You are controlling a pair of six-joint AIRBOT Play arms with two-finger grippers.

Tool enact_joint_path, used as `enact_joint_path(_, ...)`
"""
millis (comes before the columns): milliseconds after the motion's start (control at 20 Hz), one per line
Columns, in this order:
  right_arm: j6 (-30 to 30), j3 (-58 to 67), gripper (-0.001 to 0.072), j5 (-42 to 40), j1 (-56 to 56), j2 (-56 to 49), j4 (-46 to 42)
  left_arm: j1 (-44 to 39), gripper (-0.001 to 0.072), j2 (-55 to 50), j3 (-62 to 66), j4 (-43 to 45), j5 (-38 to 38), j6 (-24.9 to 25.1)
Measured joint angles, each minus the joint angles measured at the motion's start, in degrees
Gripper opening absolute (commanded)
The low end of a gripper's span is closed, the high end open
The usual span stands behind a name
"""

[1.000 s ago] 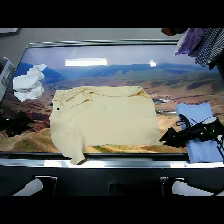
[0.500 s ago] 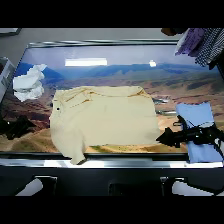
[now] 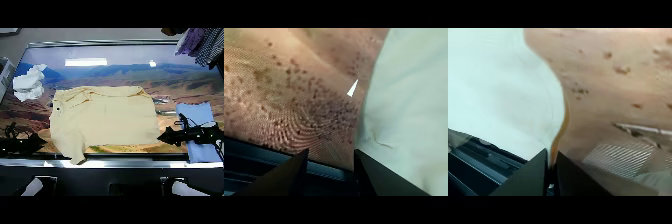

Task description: Fold the clothes and pants, and hang the long-sleeved shirts on hangers.

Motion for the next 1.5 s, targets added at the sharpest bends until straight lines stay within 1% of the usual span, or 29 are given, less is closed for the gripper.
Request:
enact_joint_path(250,-0.13,0.0,0.0028,0.44,0.0,2.05,0.37,-1.14,0.0332,-1.68,-3.28,-5.64,2.56,3.74)
enact_joint_path(550,-0.15,0.0,0.0028,0.83,0.0,4.31,0.55,-5.33,0.0332,-3.96,-4.0,-9.86,6.21,4.72)
enact_joint_path(600,-0.15,0.0,0.0028,0.98,0.0,4.46,0.59,-6.1,0.0314,-4.57,-4.04,-10.62,6.82,4.74)
enact_joint_path(650,-0.15,0.0,0.0028,1.11,0.0,4.55,0.7,-7.06,0.0311,-5.27,-4.07,-11.45,7.3,4.79)
enact_joint_path(700,-0.15,0.0,0.0028,1.4,0.0,4.63,0.9,-7.93,0.0246,-5.95,-4.07,-11.89,7.67,4.87)
enact_joint_path(750,-0.15,0.0,0.0028,1.6,0.0,4.7,1.31,-8.9,0.0016,-6.56,-4.09,-12.2,8.28,4.85)
enact_joint_path(1000,-0.96,0.15,0.0026,1.86,1.14,5.4,5.07,-11.13,0.0023,-7.8,-2.91,-12.24,8.85,4.04)
enact_joint_path(1150,-1.07,2.78,0.0026,-1.11,6.99,6.45,6.67,-12.17,0.0022,-7.91,0.66,-14.19,8.52,3.89)
enact_joint_path(1250,1.01,8.07,0.0026,-4.76,12.13,6.84,5.86,-13.64,0.0021,-7.96,5.22,-14.95,7.63,3.52)
enact_joint_path(1350,4.02,16.46,0.0026,-7.78,16.52,7.04,3.21,-15.52,0.0021,-7.93,11.96,-15.52,6.54,2.47)
enact_joint_path(1500,9.01,33.73,0.0026,-10.34,21.03,7.5,-3.3,-18.16,0.0021,-7.69,26.43,-15.8,5.01,0.52)
